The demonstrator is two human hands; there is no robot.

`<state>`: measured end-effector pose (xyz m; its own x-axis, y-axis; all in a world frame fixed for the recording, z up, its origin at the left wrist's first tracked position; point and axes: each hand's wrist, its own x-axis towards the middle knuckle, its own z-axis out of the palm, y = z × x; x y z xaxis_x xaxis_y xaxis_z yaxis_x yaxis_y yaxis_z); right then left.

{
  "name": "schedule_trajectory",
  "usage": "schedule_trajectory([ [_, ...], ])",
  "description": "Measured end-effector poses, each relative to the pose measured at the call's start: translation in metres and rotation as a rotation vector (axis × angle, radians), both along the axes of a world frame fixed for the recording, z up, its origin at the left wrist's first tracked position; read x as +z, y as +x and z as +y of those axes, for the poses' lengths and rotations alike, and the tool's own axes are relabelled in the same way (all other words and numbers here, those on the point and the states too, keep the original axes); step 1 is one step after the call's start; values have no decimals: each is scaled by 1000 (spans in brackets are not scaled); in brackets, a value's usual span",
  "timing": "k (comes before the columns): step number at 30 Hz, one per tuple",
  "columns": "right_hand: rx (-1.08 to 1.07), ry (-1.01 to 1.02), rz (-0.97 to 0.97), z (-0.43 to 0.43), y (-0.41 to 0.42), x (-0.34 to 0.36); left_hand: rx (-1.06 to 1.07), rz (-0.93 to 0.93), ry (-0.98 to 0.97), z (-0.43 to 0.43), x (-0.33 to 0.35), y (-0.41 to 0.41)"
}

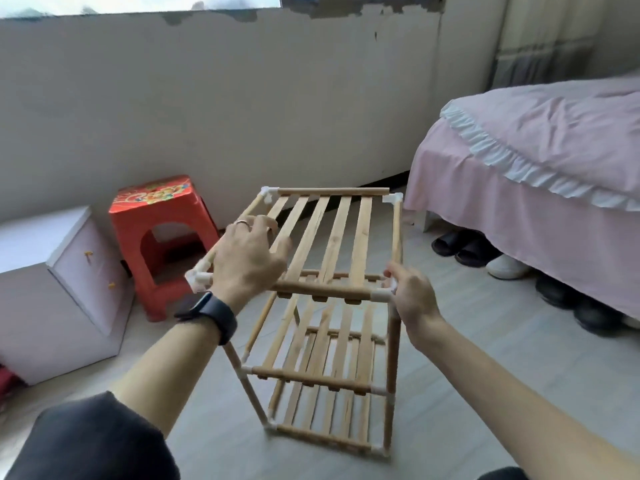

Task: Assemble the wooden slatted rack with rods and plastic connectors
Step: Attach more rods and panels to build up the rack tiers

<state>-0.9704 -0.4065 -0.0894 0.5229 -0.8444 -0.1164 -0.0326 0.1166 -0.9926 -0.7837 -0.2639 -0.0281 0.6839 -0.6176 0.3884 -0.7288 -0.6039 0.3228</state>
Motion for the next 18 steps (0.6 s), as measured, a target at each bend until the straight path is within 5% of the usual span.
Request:
schedule_trajectory([
  [5,167,-318,134,15,-6,-5,-184,112,287,-30,-11,-75],
  [18,-79,-268,158,-30,-26,-7,-350,388,625,-23,-2,-55],
])
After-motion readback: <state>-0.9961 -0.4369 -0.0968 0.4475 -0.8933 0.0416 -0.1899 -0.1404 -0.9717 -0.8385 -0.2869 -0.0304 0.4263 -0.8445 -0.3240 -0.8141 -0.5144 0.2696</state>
